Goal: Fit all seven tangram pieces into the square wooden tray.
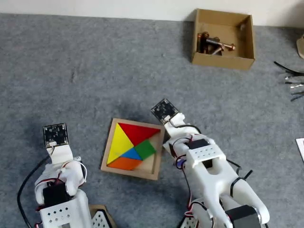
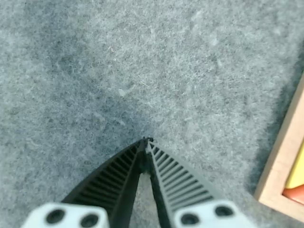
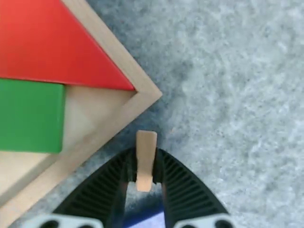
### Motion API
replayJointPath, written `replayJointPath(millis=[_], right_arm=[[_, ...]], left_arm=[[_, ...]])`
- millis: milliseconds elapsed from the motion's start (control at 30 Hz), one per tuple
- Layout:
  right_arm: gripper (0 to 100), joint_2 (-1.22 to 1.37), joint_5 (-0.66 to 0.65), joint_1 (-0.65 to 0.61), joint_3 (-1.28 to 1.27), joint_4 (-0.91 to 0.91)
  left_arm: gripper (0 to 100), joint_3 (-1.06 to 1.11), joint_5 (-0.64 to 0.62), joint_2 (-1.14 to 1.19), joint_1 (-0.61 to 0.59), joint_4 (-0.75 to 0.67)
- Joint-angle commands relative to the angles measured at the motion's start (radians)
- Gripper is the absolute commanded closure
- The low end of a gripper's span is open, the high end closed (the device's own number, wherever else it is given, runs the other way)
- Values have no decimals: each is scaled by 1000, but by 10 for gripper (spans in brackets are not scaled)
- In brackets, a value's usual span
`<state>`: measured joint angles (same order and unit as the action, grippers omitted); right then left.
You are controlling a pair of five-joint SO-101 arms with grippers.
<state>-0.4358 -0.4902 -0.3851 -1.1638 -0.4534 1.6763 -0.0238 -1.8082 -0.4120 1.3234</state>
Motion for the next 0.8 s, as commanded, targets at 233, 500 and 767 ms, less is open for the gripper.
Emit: replayJointPath(millis=[233, 500, 767], right_arm=[[993, -12, 81, 12, 151, -99], [993, -13, 89, -53, 165, -101], [993, -163, 172, -84, 228, -292]], left_arm=[[995, 19, -11, -5, -13, 3], [995, 19, -11, -5, -13, 3], [995, 19, -11, -5, -13, 3]])
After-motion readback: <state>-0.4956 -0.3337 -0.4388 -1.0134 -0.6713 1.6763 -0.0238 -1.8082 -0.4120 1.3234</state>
